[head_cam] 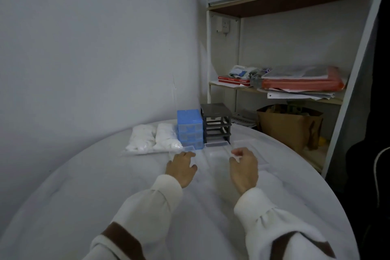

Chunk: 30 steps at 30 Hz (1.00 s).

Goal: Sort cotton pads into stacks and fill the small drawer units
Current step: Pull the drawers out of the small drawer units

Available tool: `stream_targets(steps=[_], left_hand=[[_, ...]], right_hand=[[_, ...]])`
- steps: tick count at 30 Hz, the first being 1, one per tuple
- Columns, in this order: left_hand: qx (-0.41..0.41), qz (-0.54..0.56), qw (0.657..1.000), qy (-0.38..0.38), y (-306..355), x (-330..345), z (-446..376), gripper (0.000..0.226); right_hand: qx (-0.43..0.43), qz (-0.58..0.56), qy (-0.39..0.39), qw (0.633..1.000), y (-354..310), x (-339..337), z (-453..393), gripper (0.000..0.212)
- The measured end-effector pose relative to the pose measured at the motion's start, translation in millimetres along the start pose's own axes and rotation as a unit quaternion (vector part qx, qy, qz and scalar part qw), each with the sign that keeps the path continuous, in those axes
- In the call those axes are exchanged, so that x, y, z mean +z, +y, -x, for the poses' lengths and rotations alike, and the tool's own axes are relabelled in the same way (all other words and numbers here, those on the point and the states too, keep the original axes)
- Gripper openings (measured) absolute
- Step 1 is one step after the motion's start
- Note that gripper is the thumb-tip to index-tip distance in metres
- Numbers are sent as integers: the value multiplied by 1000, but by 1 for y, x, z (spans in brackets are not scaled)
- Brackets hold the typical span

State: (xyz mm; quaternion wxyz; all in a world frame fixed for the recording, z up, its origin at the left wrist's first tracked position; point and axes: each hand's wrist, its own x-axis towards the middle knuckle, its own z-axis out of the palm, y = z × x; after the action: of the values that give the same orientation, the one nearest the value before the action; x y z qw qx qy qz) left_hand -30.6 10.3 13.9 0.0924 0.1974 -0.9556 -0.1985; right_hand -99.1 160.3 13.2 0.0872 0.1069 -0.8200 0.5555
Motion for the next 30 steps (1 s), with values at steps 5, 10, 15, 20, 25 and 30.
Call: stream_targets(steps=[5,10,15,20,25,30], left_hand=[[-12,-14,999,-50,2,15,18,47],[-1,55,997,-62,8,22,18,46],[9,91,995,-36,20,31,22,33],[5,131,991,-25,33,34,24,27],[-17,139,990,-22,50,36,26,18],[-43,125,991,-6,48,33,22,22]], right_hand=[[-73,383,-162,906,19,-11,-22,38],[-61,396,-200,894,28,-23,-19,38],[-60,388,-187,900,30,-35,-15,36],[-64,375,-153,912,37,-50,-12,27],[-71,375,-145,913,43,-60,-8,23],[-108,385,-141,906,42,-60,-1,24]])
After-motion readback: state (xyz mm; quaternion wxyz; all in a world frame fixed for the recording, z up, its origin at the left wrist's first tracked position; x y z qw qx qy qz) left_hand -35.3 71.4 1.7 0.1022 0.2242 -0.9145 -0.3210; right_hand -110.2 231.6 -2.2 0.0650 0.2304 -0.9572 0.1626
